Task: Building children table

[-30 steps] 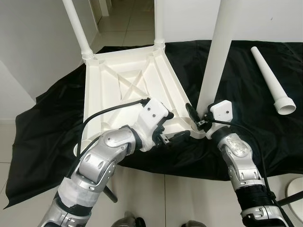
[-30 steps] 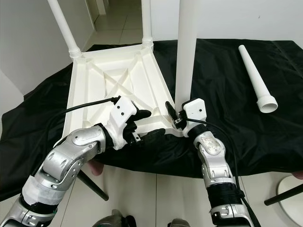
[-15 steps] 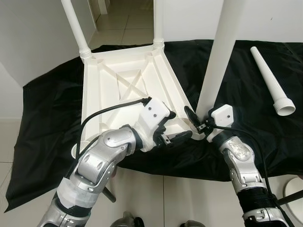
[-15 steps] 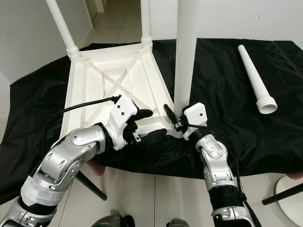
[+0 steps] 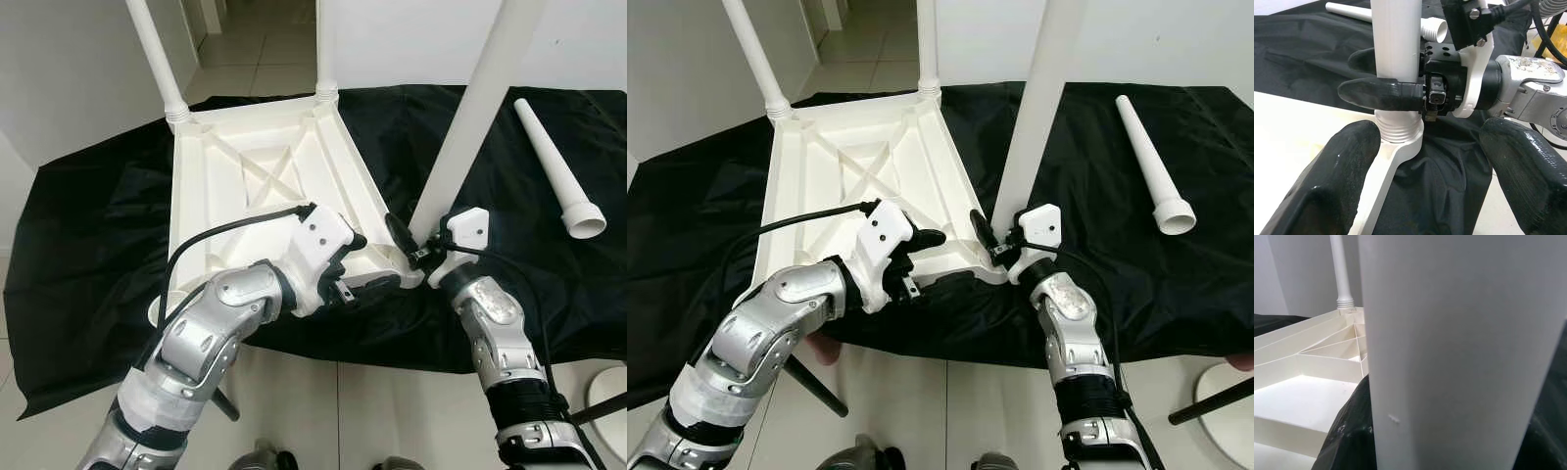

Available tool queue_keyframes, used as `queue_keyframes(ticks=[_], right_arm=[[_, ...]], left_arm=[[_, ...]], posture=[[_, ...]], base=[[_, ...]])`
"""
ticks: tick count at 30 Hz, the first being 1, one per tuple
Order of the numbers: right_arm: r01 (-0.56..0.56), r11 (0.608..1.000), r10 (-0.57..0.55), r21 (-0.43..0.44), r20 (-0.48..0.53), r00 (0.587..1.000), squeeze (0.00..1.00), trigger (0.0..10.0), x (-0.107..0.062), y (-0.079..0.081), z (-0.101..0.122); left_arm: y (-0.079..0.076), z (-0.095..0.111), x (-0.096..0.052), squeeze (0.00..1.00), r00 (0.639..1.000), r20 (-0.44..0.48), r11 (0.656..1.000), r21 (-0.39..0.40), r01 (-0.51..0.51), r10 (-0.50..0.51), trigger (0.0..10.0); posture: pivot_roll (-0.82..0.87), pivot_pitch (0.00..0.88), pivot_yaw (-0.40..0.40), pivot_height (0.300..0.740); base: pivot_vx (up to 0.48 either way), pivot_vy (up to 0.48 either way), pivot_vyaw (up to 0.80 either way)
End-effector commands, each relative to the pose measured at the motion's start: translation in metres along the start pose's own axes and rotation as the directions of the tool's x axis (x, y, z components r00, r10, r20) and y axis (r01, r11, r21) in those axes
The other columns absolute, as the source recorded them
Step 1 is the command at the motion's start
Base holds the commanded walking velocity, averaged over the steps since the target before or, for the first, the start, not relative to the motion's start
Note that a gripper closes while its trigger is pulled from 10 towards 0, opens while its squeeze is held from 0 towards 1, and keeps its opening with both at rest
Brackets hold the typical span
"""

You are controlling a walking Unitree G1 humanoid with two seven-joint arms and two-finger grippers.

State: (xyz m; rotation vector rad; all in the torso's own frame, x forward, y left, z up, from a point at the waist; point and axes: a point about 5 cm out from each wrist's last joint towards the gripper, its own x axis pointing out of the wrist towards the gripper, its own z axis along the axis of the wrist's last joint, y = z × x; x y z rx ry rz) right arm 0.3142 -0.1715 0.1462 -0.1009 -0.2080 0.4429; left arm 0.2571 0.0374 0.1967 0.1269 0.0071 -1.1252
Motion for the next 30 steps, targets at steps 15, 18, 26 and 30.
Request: queue_keyframes(ticks=[15, 18, 26, 30], right_arm=[[0.152, 0.979, -0.122, 0.133, -0.212, 0.97, 0.0, 10.0, -0.003, 0.004, -0.036], [0.15, 0.981, -0.122, 0.127, -0.208, 0.97, 0.0, 10.0, -0.003, 0.005, -0.035], [0.067, 0.997, -0.061, 0.032, -0.163, 0.985, 0.0, 10.0, -0.006, 0.018, -0.035], [0.011, 0.999, -0.015, -0.037, -0.124, 0.992, 0.0, 10.0, -0.01, 0.024, -0.032]], left_arm=[[-0.002, 0.004, -0.001, 0.0, 1.0, 0.001, 1.0, 0.013, 0.025, -0.025, 10.0], [-0.002, 0.004, -0.001, 0.0, 1.0, 0.002, 1.0, 0.012, 0.026, -0.026, 10.0], [-0.001, 0.005, -0.001, 0.0, 1.0, 0.006, 0.999, 0.019, 0.026, -0.026, 10.0], [-0.001, 0.005, 0.0, 0.0, 1.0, 0.006, 1.0, 0.019, 0.025, -0.025, 10.0]], posture=[[-0.03, 0.018, 0.089, 0.74], [-0.03, 0.017, 0.089, 0.74], [-0.03, 0.017, 0.09, 0.74], [-0.03, 0.025, 0.088, 0.74]], base=[[0.0, 0.0, 0.0], [0.0, 0.0, 0.0], [0.0, 0.0, 0.0], [0.0, 0.0, 0.0]])
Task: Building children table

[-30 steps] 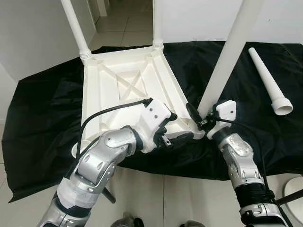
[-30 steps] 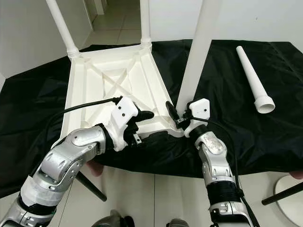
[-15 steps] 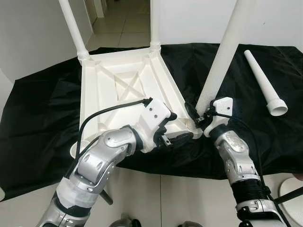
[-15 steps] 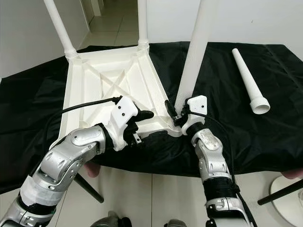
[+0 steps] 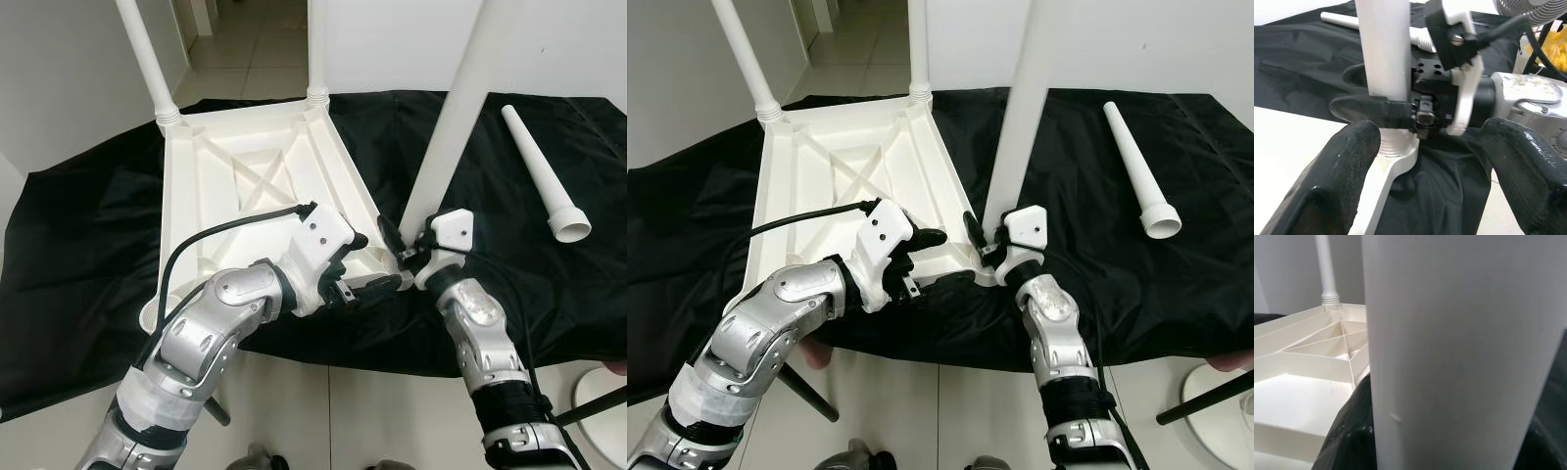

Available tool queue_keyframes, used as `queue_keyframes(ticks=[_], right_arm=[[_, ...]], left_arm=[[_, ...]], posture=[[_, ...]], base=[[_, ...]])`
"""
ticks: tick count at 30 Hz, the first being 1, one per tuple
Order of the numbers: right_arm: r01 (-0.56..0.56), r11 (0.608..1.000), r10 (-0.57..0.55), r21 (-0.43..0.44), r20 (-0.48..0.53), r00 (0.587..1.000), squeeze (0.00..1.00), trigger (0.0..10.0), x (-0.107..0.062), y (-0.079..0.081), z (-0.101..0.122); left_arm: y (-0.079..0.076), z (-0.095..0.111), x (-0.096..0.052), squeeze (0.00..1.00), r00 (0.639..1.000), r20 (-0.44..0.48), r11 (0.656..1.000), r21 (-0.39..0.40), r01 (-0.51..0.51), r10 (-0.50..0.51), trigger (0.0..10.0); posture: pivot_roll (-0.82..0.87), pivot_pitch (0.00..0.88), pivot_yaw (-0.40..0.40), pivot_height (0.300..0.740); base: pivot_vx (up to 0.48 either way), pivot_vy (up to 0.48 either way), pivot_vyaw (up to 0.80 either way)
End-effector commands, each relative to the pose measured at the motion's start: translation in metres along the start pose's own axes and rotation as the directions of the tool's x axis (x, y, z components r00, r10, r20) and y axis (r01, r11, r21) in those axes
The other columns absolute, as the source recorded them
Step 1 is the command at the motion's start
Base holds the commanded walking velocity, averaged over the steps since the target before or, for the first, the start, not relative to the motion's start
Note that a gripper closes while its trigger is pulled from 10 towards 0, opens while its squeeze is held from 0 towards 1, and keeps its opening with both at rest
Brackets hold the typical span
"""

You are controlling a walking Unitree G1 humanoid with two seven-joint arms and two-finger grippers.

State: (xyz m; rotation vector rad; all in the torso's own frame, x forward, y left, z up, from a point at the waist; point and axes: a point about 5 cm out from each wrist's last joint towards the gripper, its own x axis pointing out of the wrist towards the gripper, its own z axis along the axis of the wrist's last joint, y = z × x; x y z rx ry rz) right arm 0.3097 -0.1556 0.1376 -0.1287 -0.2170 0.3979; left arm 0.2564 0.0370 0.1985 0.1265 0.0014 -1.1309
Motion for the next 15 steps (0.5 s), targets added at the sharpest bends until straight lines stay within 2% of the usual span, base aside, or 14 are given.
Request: queue_keyframes(ticks=[1, 3, 10, 12, 15], right_arm=[[-0.057, 0.998, 0.053, -0.028, -0.112, 0.992, 0.0, 10.0, -0.0136, 0.0102, -0.0246], [-0.077, 0.996, 0.073, -0.046, -0.097, 0.993, 0.0, 10.0, -0.0157, 0.0125, -0.0237], [-0.09, 0.996, 0.087, -0.029, -0.099, 0.991, 0.0, 10.0, -0.0187, 0.0139, -0.0248], [-0.063, 0.998, 0.065, 0.015, -0.132, 0.989, 0.0, 10.0, -0.0159, 0.0098, -0.0268], [-0.046, 0.998, 0.05, 0.031, -0.152, 0.987, 0.0, 10.0, -0.0143, 0.0077, -0.0281]], left_arm=[[-0.0004, 0.0035, -0.0003, 0.0, 1.0, 0.001, 1.0, 0.016, 0.018, -0.018, 10.0], [-0.0001, 0.0038, -0.0003, 0.0, 1.0, 0.002, 1.0, 0.016, 0.016, -0.016, 10.0], [0.0001, 0.0039, -0.001, 0.0, 1.0, 0.003, 1.0, 0.014, 0.01, -0.01, 10.0], [0.0001, 0.0044, -0.0005, 0.0, 1.0, 0.005, 1.0, 0.016, 0.011, -0.011, 10.0], [0.0001, 0.0043, -0.0002, 0.0, 1.0, 0.006, 1.0, 0.017, 0.011, -0.011, 10.0]], posture=[[-0.03, 0.026, 0.087, 0.74], [-0.03, 0.031, 0.086, 0.74], [-0.03, 0.029, 0.086, 0.74], [-0.03, 0.029, 0.086, 0.74], [-0.03, 0.021, 0.087, 0.74]], base=[[0.0, 0.0, 0.0], [0.0, 0.0, 0.0], [0.0, 0.0, 0.0], [0.0, 0.0, 0.0], [0.0, 0.0, 0.0]])
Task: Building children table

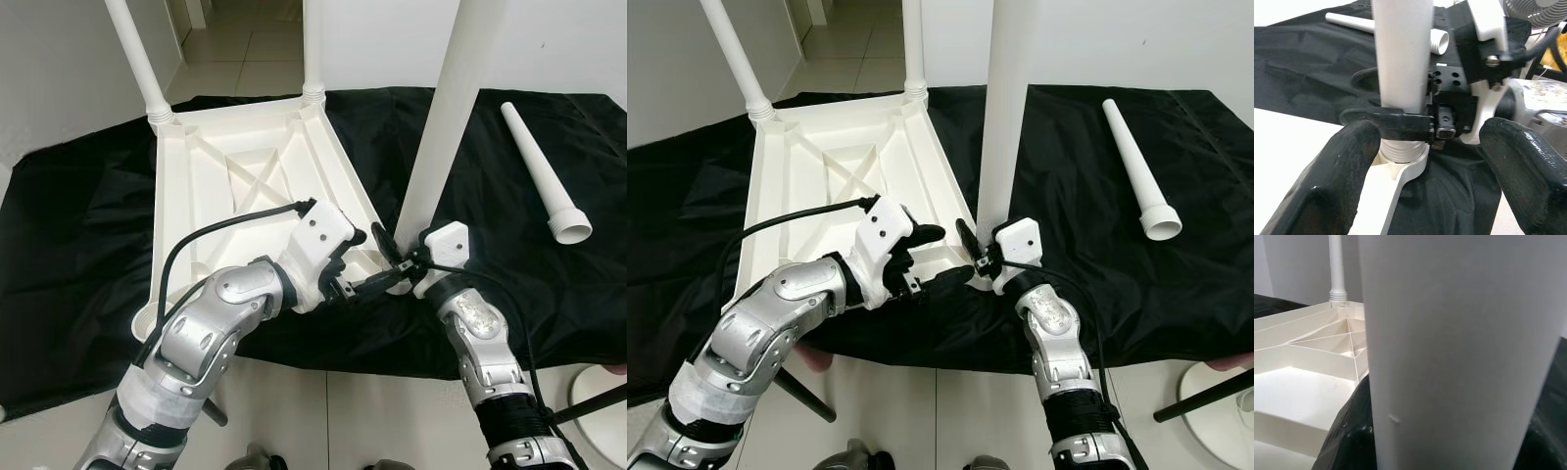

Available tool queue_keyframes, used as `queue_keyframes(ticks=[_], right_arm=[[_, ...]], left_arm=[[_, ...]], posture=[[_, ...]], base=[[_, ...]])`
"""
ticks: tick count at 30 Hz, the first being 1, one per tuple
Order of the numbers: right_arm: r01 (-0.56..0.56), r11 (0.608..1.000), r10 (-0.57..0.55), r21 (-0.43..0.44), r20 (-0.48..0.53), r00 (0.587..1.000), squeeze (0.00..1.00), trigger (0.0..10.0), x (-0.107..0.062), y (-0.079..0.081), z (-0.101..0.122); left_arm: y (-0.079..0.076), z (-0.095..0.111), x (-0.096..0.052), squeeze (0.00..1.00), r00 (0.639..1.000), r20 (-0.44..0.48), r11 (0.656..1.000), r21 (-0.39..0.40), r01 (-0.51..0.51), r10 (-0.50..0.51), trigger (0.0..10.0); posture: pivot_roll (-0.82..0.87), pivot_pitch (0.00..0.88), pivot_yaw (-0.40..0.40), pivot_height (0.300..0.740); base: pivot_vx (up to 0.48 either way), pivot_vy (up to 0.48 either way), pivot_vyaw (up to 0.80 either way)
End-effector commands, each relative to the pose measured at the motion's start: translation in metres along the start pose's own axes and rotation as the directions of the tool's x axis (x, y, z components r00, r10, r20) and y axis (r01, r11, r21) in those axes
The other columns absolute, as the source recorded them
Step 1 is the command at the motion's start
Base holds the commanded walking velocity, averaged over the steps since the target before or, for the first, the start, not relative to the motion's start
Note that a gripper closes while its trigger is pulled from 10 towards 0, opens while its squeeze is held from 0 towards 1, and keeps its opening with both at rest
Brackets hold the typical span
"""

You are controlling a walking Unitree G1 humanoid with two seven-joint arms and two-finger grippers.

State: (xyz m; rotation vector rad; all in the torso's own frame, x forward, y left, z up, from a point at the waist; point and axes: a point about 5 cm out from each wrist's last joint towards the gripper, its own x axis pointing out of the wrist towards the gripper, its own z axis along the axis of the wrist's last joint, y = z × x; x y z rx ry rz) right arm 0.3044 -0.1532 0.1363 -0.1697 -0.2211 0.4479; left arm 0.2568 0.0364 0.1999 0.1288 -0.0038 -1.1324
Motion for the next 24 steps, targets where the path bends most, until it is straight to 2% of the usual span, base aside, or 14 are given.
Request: queue_keyframes(ticks=[1, 13, 18, 20, 24], right_arm=[[0.03, 0.997, -0.016, 0.075, -0.175, 0.984, 0.0, 10.0, -0.0082, 0.0021, -0.03], [0.029, 0.998, -0.017, 0.057, -0.198, 0.98, 0.0, 10.0, -0.0057, -0.0019, -0.0323], [0.047, 0.994, -0.024, 0.095, -0.225, 0.974, 0.0, 10.0, -0.0092, 0.0001, -0.0376], [0.072, 0.986, -0.036, 0.149, -0.231, 0.972, 0.0, 10.0, -0.0091, -0.0002, -0.0377], [0.084, 0.984, -0.046, 0.156, -0.232, 0.972, 0.0, 10.0, -0.0079, -0.0024, -0.0365]], left_arm=[[-0.0001, 0.0032, -0.0003, 0.0, 1.0, 0.005, 1.0, 0.014, 0.011, -0.011, 10.0], [0.0006, 0.0046, -0.0005, 0.0, 1.0, 0.007, 1.0, 0.02, 0.01, -0.01, 10.0], [0.0002, 0.0039, -0.0011, 0.0, 1.0, 0.006, 1.0, 0.015, 0.007, -0.007, 10.0], [0.0001, 0.0043, -0.0019, 0.0, 1.0, 0.007, 1.0, 0.017, 0.007, -0.007, 10.0], [0.0005, 0.0047, -0.002, 0.0, 1.0, 0.007, 1.0, 0.017, 0.007, -0.007, 10.0]], posture=[[-0.04, 0.02, 0.09, 0.74], [-0.03, 0.019, 0.088, 0.74], [-0.03, 0.02, 0.09, 0.74], [-0.03, 0.024, 0.091, 0.74], [-0.03, 0.023, 0.093, 0.74]], base=[[0.0, 0.0, 0.0], [0.0, 0.0, 0.0], [0.0, 0.0, 0.0], [0.0, 0.0, 0.0], [0.0, 0.0, 0.0]])
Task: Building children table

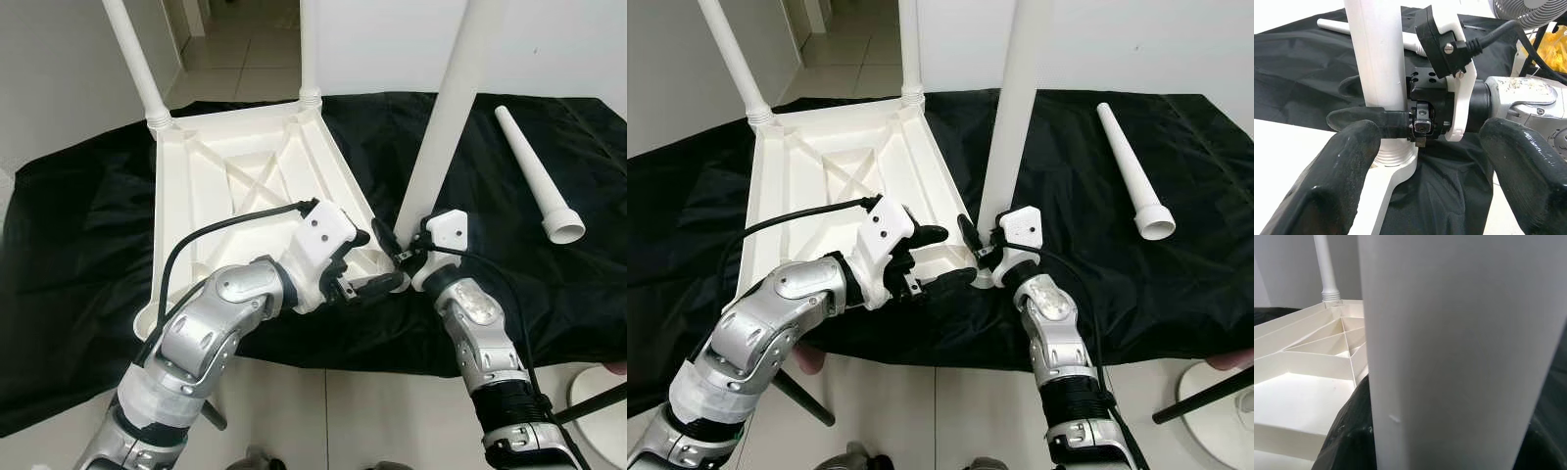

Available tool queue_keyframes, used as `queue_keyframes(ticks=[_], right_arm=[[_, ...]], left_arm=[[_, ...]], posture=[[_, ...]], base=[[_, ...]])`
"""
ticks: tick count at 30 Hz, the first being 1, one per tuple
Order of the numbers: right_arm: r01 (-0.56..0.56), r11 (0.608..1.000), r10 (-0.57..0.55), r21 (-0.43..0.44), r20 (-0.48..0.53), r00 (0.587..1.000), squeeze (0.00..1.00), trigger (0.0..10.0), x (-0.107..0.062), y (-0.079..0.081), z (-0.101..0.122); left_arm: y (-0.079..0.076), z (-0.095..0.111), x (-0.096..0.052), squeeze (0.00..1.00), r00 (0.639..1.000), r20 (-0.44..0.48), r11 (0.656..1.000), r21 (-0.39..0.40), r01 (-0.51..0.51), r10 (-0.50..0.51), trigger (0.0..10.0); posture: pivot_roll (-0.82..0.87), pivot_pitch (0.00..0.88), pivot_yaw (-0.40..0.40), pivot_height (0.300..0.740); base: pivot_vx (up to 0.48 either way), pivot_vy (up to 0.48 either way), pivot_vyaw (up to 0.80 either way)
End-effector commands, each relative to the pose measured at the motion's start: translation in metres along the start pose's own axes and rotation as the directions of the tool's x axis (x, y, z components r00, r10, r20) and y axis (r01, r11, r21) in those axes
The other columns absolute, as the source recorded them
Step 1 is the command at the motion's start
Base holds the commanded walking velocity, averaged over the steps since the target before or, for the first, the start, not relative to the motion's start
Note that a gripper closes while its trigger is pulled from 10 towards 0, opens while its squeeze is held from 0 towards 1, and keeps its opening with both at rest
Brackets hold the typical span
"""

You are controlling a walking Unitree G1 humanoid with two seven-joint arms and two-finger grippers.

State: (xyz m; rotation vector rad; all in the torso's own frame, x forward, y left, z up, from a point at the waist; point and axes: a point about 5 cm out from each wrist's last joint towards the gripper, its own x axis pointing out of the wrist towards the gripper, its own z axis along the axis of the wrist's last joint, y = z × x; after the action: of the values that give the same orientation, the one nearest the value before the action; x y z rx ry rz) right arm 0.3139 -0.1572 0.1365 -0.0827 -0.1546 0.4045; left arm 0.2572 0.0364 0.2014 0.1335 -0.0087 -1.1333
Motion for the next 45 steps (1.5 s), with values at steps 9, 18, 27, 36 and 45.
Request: queue_keyframes(ticks=[9, 18, 27, 36, 45], right_arm=[[0.036, 0.998, -0.026, 0.049, -0.192, 0.981, 0.0, 10.0, -0.013, 0.001, -0.037], [0.098, 0.994, -0.088, 0.05, -0.168, 0.982, 0.0, 10.0, -0.012, 0.005, -0.033], [0.321, 0.943, -0.302, 0.084, -0.181, 0.936, 0.0, 10.0, -0.005, 0.019, -0.026], [0.464, 0.884, -0.451, 0.057, -0.159, 0.878, 0.0, 10.0, -0.001, 0.034, -0.015], [0.37, 0.928, -0.372, -0.033, -0.096, 0.923, 0.0, 10.0, -0.001, 0.047, -0.009]], left_arm=[[0.0, 0.003, -0.002, 0.0, 1.0, 0.005, 1.0, 0.011, 0.003, -0.003, 10.0], [0.0, 0.003, -0.002, 0.0, 1.0, 0.008, 1.0, 0.01, -0.007, 0.006, 10.0], [0.0, 0.002, -0.002, 0.0, 1.0, 0.01, 1.0, 0.005, -0.013, 0.013, 10.0], [0.002, 0.001, -0.001, 0.0, 1.0, 0.012, 1.0, 0.003, -0.025, 0.024, 10.0], [0.001, 0.003, 0.001, 0.0, 0.999, 0.022, 1.0, 0.005, -0.027, 0.026, 10.0]], posture=[[-0.03, 0.033, 0.091, 0.74], [-0.03, 0.036, 0.084, 0.74], [-0.03, 0.041, 0.077, 0.74], [-0.03, 0.032, 0.061, 0.74], [-0.04, 0.013, 0.061, 0.74]], base=[[0.0, 0.0, 0.0], [0.0, 0.0, 0.0], [0.0, 0.0, 0.0], [0.0, 0.0, 0.0], [0.0, 0.0, 0.0]])
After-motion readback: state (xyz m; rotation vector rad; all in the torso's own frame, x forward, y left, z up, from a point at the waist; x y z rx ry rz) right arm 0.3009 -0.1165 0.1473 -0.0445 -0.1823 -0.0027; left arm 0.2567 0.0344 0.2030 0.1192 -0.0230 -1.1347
